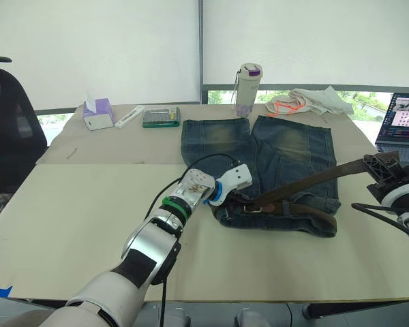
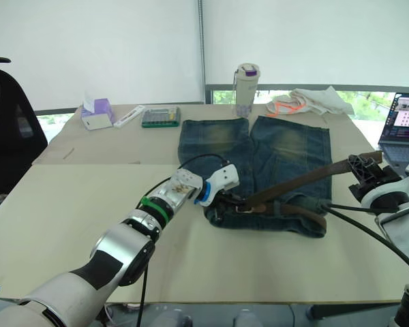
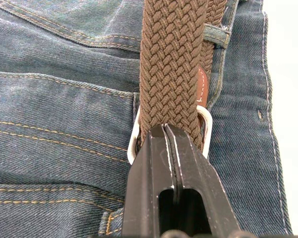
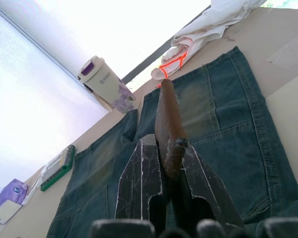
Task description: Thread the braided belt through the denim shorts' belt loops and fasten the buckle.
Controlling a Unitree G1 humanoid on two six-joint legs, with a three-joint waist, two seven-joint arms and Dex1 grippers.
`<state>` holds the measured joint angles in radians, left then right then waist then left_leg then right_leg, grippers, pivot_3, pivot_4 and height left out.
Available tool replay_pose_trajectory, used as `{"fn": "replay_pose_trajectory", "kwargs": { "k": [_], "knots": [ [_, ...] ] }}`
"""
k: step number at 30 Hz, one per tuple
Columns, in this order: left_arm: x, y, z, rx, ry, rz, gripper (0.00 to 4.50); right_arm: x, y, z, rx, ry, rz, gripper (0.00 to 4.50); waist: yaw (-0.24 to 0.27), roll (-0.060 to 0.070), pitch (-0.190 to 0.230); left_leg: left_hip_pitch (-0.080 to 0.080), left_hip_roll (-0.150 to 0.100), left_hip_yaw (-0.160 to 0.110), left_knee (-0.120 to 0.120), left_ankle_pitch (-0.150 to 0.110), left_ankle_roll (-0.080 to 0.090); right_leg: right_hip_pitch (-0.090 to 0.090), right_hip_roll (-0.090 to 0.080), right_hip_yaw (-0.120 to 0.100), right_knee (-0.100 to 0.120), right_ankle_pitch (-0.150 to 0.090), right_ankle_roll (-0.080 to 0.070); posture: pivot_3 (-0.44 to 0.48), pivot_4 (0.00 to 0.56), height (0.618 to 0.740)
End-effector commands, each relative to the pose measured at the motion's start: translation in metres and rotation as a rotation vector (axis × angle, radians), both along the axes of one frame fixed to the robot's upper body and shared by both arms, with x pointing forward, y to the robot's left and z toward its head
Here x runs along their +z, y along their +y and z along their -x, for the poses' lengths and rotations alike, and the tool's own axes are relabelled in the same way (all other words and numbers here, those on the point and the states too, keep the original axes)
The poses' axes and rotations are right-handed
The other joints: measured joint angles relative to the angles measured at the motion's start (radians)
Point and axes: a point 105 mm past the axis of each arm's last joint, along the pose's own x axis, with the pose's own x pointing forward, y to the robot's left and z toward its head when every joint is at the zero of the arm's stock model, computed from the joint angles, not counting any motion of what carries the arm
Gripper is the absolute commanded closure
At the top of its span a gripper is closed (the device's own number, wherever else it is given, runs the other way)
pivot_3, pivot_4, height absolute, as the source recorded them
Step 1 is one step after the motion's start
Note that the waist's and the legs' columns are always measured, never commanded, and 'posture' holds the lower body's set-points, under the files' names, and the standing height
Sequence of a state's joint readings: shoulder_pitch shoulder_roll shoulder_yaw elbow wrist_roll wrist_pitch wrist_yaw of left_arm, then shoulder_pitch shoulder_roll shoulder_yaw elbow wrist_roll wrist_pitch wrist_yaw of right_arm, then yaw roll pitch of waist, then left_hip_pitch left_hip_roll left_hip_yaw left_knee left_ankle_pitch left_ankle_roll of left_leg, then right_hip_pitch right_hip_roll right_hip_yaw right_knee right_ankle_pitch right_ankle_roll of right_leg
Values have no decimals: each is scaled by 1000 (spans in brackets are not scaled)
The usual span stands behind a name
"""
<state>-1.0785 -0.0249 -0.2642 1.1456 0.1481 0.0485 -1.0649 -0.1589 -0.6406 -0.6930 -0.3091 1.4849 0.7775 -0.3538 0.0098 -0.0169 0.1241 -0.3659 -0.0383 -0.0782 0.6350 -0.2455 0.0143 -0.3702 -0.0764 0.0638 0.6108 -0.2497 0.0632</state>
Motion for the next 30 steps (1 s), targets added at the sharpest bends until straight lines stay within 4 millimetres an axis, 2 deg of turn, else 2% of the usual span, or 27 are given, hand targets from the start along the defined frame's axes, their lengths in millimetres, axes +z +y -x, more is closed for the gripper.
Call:
{"fn": "replay_pose_trajectory", "kwargs": {
  "k": [1, 8, 15, 24, 30],
  "knots": [
    [-87, 48, 32, 42, 237, -280, 4484, 35, -26, 13, -128, -146, 3, 4500, 0, 0, 0, 0, 0, 0, 0, 0, 0, 0, 0, 0, 0, 0, 0, 0, 150, 740],
    [-105, 67, 38, 83, 273, -319, 4484, 29, -25, 10, -131, -125, 7, 4500, -4, -1, -10, 2, 0, 0, 0, -1, 2, 1, 0, 0, 0, 0, -1, 0, 150, 740],
    [-116, 80, 42, 130, 296, -312, 4484, 20, -42, 13, -228, -82, 3, 4500, -10, -2, -16, 14, 2, 0, -1, -5, 7, 14, 0, 0, 0, -10, 7, 0, 150, 740],
    [-115, 78, 41, 153, 296, -270, 4484, 5, -46, 8, -261, -7, 55, 4500, -13, -2, -18, 14, 2, -2, -1, -5, 7, 15, -1, 0, 0, -10, 7, 0, 150, 740],
    [-100, 69, 31, 187, 273, -141, 4484, -4, -38, 1, -235, 25, 87, 4500, -13, -2, -18, 14, 2, -2, -1, -5, 7, 15, -1, 0, -1, -10, 7, 0, 150, 740]
  ]
}}
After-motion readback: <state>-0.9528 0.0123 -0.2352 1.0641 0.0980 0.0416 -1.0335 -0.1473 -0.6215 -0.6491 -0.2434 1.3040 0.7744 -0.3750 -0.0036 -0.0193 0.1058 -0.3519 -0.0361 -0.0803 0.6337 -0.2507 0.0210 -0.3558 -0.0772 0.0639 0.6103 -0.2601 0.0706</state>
